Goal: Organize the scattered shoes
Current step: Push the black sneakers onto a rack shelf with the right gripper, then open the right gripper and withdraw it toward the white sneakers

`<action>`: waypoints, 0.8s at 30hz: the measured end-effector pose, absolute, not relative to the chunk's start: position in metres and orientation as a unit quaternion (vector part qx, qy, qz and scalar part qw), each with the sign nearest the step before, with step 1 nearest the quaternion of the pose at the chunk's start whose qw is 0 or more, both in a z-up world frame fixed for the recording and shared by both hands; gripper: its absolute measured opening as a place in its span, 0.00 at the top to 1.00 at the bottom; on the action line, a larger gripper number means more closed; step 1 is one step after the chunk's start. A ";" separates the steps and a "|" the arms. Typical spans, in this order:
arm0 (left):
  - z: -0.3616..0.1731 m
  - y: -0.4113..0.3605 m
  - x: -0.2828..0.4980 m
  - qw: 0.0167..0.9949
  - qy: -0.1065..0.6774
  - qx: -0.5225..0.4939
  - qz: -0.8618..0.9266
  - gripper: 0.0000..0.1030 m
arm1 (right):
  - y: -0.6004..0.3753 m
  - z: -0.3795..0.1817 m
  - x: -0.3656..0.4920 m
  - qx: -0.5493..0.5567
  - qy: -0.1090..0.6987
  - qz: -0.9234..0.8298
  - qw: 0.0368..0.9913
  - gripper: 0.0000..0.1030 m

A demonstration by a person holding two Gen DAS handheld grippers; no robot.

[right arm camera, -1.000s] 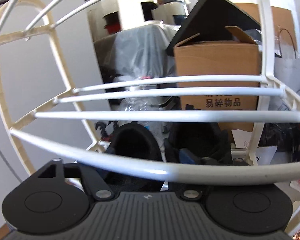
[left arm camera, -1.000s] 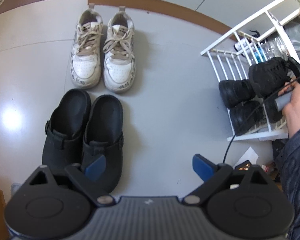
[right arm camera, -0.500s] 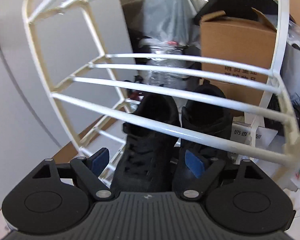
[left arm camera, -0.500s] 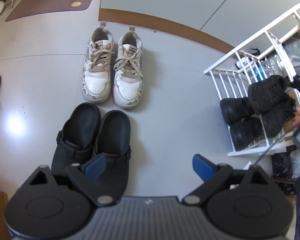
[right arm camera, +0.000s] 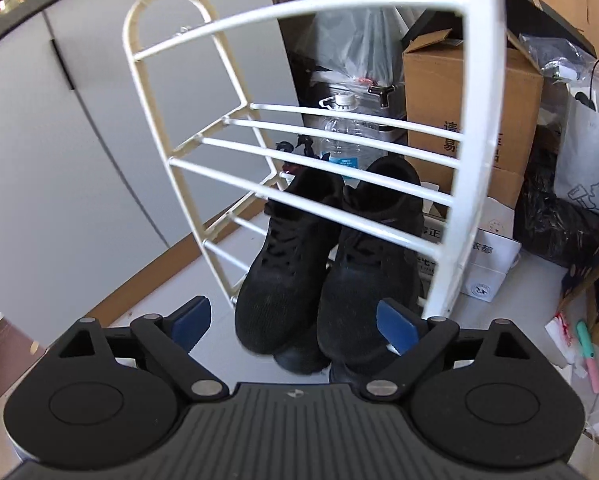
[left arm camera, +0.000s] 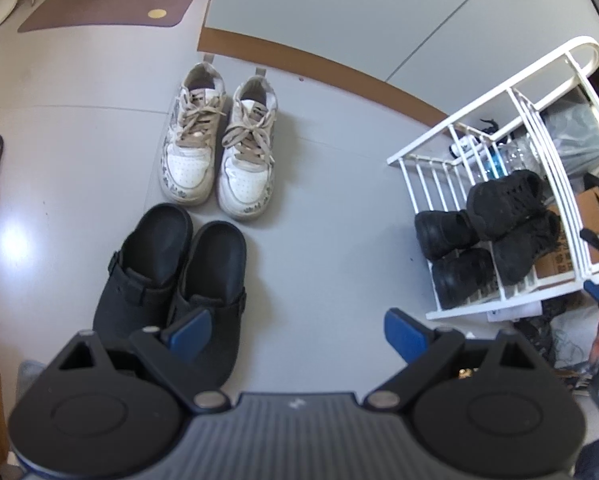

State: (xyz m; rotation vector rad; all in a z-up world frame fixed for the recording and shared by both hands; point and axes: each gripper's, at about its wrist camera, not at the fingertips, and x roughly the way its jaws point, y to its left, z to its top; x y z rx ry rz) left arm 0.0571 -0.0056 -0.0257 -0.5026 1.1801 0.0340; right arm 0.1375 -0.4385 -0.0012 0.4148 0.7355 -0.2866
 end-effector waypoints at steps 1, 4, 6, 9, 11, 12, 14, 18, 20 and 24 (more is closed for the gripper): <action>-0.025 -0.004 0.055 0.802 0.549 -0.233 0.016 0.08 | -0.437 0.003 0.130 0.201 0.354 -0.132 0.904 0.09; -0.021 0.000 0.048 0.811 0.543 -0.218 0.019 0.08 | -0.431 0.013 0.107 0.195 0.352 -0.112 0.908 0.08; -0.019 0.002 0.045 0.814 0.541 -0.211 0.019 0.08 | -0.425 0.017 0.095 0.186 0.353 -0.105 0.911 0.08; -0.019 0.010 0.038 0.814 0.541 -0.210 0.018 0.08 | -0.416 0.020 0.082 0.168 0.354 -0.104 0.914 0.08; -0.019 0.017 0.031 0.813 0.542 -0.211 0.017 0.08 | -0.411 0.021 0.075 0.157 0.353 -0.104 0.916 0.08; -0.019 0.020 0.028 0.813 0.542 -0.212 0.017 0.08 | -0.408 0.021 0.072 0.150 0.352 -0.102 0.918 0.08; -0.018 0.025 0.025 0.817 0.539 -0.206 0.023 0.08 | -0.404 0.022 0.065 0.142 0.348 -0.092 0.922 0.08; -0.019 0.037 0.020 0.815 0.537 -0.213 0.036 0.08 | -0.396 0.025 0.055 0.133 0.341 -0.068 0.928 0.08; -0.019 0.043 0.019 0.813 0.538 -0.221 0.037 0.08 | -0.391 0.026 0.053 0.126 0.342 -0.065 0.929 0.08; -0.014 0.051 0.017 0.817 0.532 -0.217 0.044 0.07 | -0.380 0.030 0.050 0.113 0.334 -0.053 0.934 0.08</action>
